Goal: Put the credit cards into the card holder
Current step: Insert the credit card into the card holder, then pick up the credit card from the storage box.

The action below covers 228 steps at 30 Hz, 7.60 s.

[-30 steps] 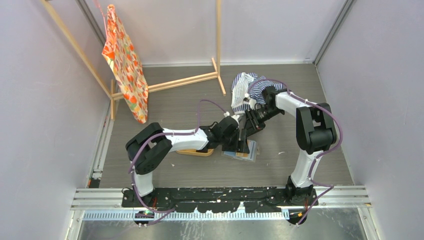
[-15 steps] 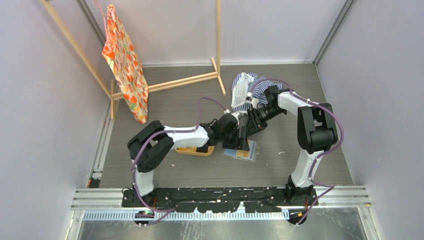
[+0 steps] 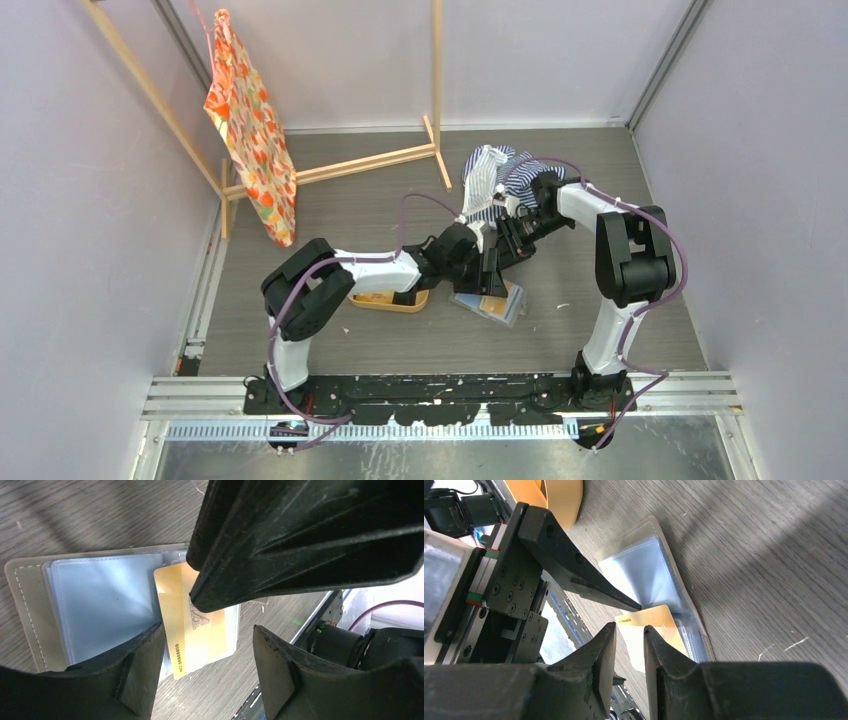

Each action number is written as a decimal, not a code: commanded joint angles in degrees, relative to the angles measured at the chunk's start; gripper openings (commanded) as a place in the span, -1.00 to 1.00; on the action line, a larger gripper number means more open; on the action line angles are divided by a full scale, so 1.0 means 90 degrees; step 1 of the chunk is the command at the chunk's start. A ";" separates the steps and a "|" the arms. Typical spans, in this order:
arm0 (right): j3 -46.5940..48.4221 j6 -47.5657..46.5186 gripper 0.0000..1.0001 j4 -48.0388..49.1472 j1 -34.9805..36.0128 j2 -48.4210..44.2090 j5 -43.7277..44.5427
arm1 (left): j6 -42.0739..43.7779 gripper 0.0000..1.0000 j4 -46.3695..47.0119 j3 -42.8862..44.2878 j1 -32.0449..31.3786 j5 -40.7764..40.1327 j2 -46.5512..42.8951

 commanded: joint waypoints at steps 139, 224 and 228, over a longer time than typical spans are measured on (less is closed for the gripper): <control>0.1023 -0.1463 0.26 -0.0478 0.1513 -0.1889 0.0550 | 0.1431 0.96 -0.2437 -0.2312 0.1392 -0.2208 -0.5459; 0.0213 -0.1806 0.24 -0.0132 0.0486 -0.1382 0.0073 | 0.1146 0.08 -0.3861 -0.0375 0.1056 -0.3741 -0.1215; 0.0218 -0.1812 0.24 -0.0132 0.0486 -0.1378 0.0074 | 0.1224 0.05 -0.3864 -0.0308 0.1151 -0.3811 -0.1383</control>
